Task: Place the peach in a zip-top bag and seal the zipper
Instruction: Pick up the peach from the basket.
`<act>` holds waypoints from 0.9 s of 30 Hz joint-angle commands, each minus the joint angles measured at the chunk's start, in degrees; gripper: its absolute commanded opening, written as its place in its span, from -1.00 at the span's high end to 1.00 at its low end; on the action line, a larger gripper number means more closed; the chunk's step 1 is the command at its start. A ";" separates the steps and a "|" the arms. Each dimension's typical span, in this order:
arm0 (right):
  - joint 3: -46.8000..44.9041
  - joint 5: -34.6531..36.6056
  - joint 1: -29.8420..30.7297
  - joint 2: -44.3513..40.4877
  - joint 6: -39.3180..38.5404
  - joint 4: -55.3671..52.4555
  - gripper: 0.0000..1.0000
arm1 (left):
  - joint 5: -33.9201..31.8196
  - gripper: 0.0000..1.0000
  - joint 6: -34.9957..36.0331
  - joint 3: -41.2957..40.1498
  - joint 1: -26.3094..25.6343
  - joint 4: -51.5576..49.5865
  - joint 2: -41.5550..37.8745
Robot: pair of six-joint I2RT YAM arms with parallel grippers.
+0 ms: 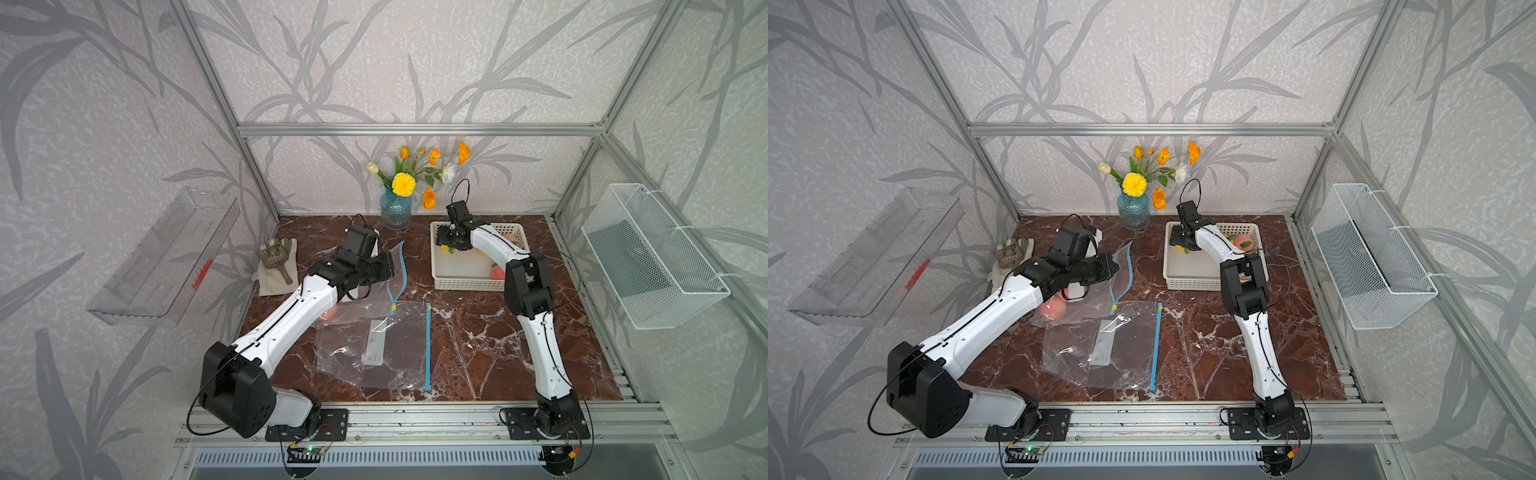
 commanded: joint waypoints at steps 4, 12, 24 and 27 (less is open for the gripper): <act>-6.74 -5.25 -0.43 -7.19 -1.21 2.19 -0.26 | -0.92 1.00 2.11 0.35 -0.13 -1.22 -2.49; -28.29 -9.29 -0.61 -25.66 -2.16 12.05 -0.25 | -8.57 1.00 6.28 4.10 -0.06 -7.50 -5.93; -44.35 -22.73 -0.38 -45.98 1.35 20.54 -0.26 | -7.26 1.00 9.83 7.92 0.11 -6.99 -8.49; -46.62 -26.44 0.39 -49.96 1.35 22.65 -0.26 | -4.49 1.00 8.13 6.38 0.08 -4.77 -6.89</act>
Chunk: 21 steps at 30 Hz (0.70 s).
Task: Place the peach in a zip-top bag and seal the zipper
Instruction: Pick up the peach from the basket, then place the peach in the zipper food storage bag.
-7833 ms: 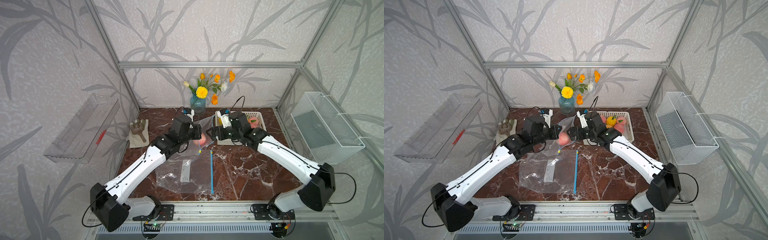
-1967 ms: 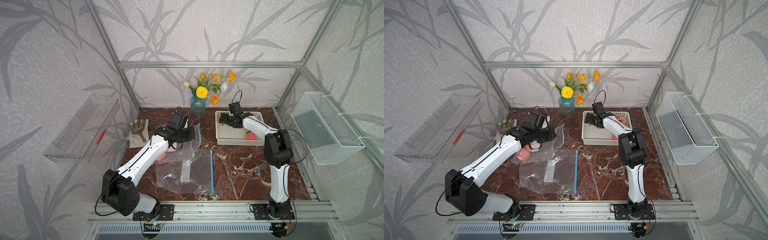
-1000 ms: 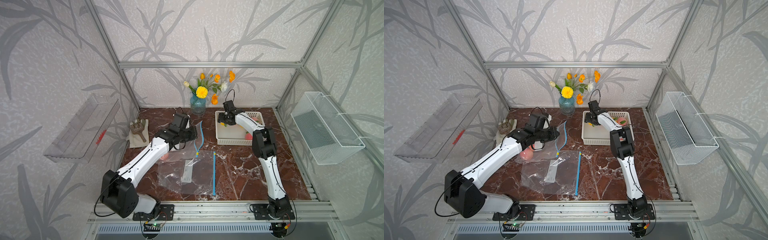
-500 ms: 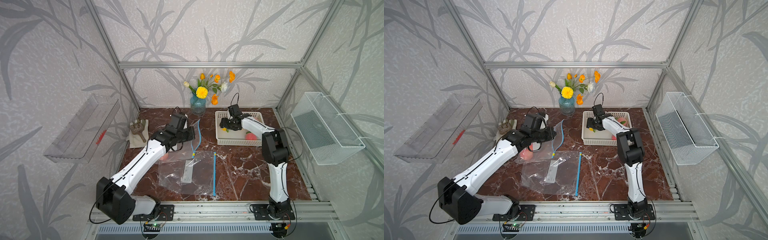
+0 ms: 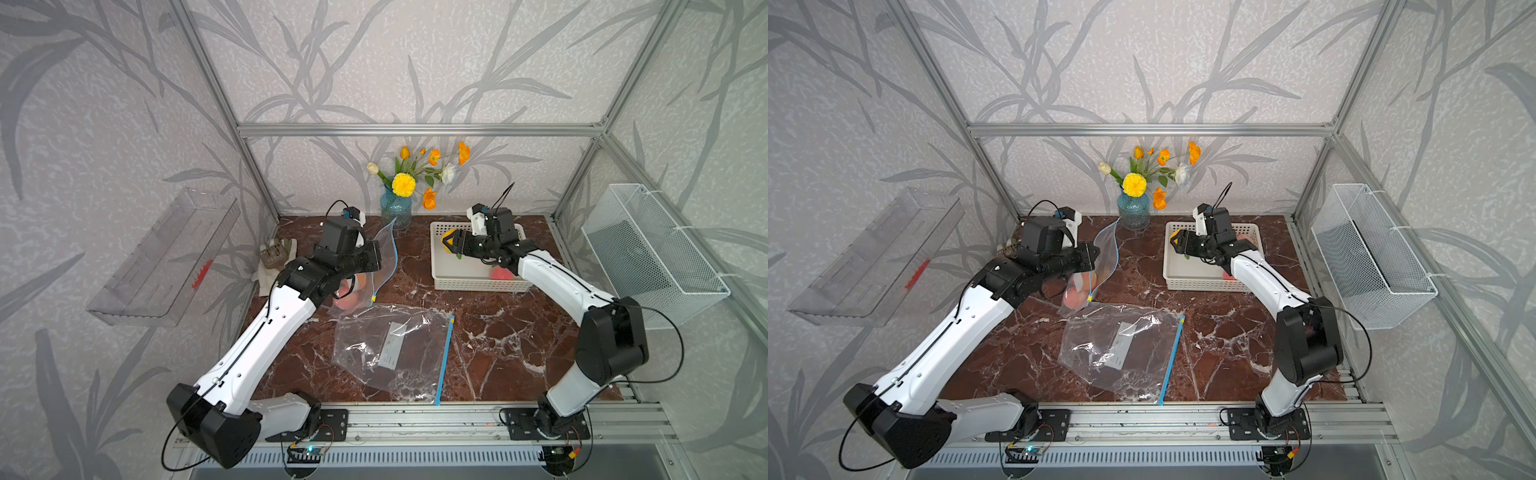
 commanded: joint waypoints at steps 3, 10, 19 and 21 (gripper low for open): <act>-3.50 -8.44 1.87 -7.84 0.28 6.49 -0.26 | 4.86 1.00 -2.22 -2.26 -0.06 3.92 2.88; -6.92 -13.07 6.57 -13.84 1.35 13.92 -0.26 | 5.87 1.00 -5.24 -3.34 -0.03 6.88 4.79; -5.30 -14.96 13.87 -14.06 -0.44 17.20 -0.27 | 5.51 1.00 -6.09 -3.92 0.01 7.73 4.89; -5.35 -15.06 14.71 -13.84 -0.22 18.35 -0.27 | 5.77 1.00 -6.13 -4.12 -0.02 7.84 4.89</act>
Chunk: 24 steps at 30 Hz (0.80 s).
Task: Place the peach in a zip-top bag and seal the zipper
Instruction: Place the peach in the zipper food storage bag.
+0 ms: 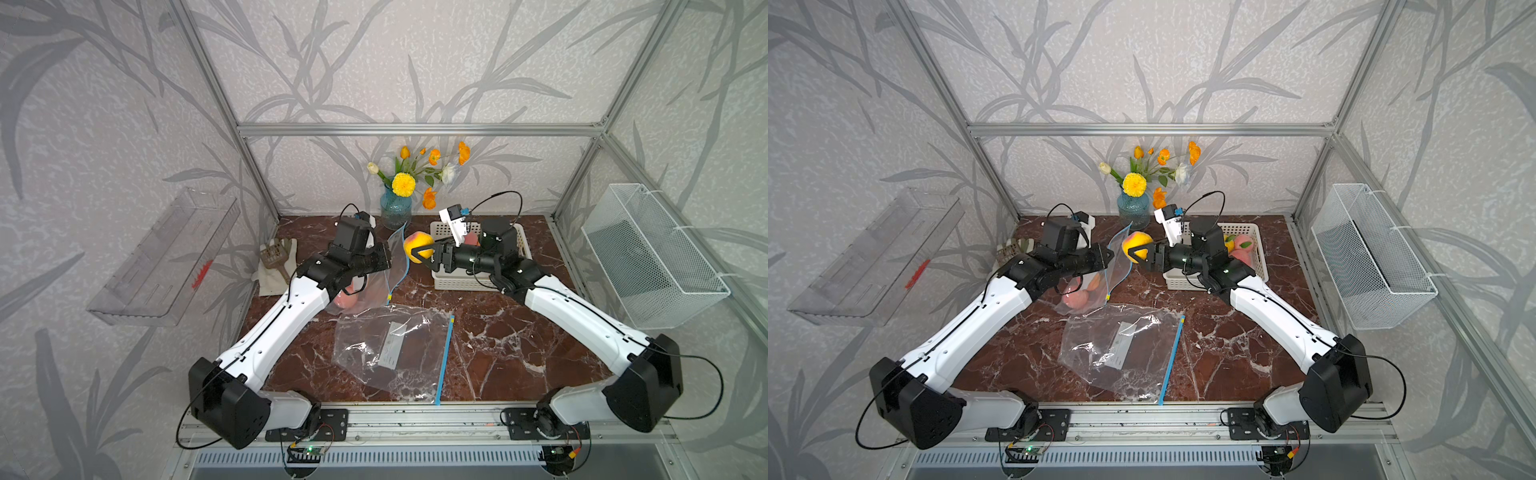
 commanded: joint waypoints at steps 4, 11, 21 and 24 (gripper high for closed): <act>1.26 -1.35 1.84 1.17 0.58 5.30 -0.27 | 1.08 1.00 -0.54 -0.88 -0.03 1.24 -0.18; 2.81 -0.27 2.99 4.73 0.40 4.66 -0.29 | 0.60 1.00 -0.33 -0.76 0.02 1.26 -1.46; 9.38 12.49 6.74 8.27 -10.67 -13.45 -0.32 | -5.03 1.00 -0.48 -0.47 0.02 0.00 -4.17; 12.23 14.89 7.35 9.85 -12.26 -18.81 -0.34 | -4.88 1.00 -0.23 -0.31 -0.02 0.28 -4.59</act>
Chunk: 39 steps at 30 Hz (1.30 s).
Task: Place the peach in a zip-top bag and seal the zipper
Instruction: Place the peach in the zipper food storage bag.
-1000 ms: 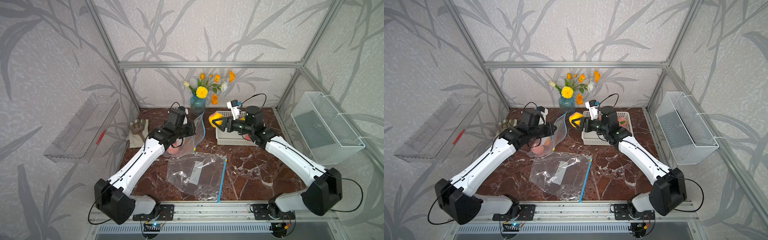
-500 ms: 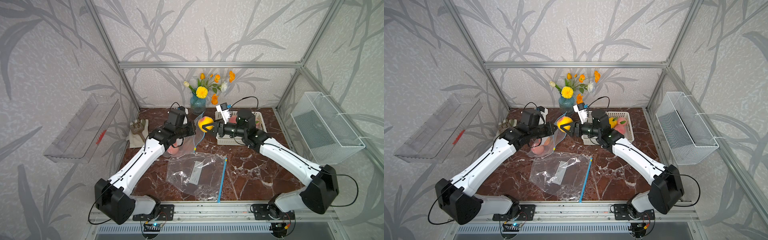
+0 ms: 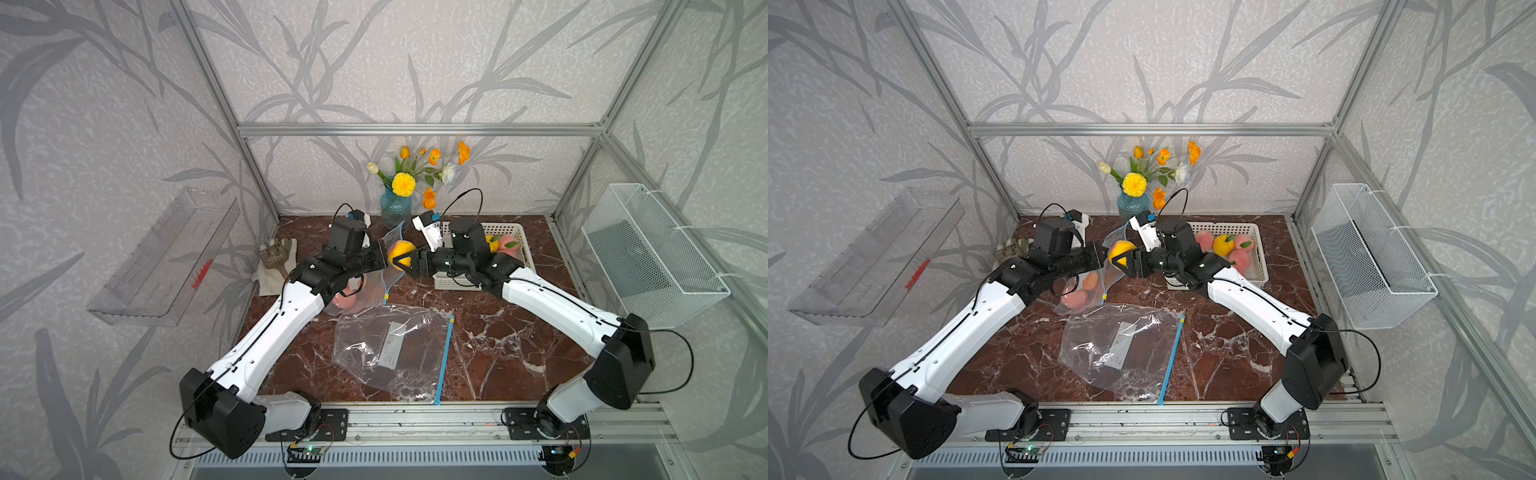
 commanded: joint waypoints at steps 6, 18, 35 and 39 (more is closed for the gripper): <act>9.77 16.02 3.50 3.84 -8.69 -17.57 -0.38 | -2.02 1.00 0.88 0.88 0.04 -0.65 -1.98; 15.13 15.80 4.72 7.40 -9.27 -22.03 -0.44 | -2.27 1.00 0.89 1.29 -0.01 -0.92 -2.31; 14.94 10.34 5.43 5.67 -10.86 -20.13 -0.90 | -3.52 1.00 1.11 0.94 -0.03 -1.58 -2.43; 11.78 12.59 5.34 1.76 -11.36 -17.41 -0.90 | -4.66 1.00 1.39 0.88 0.00 -2.05 -2.91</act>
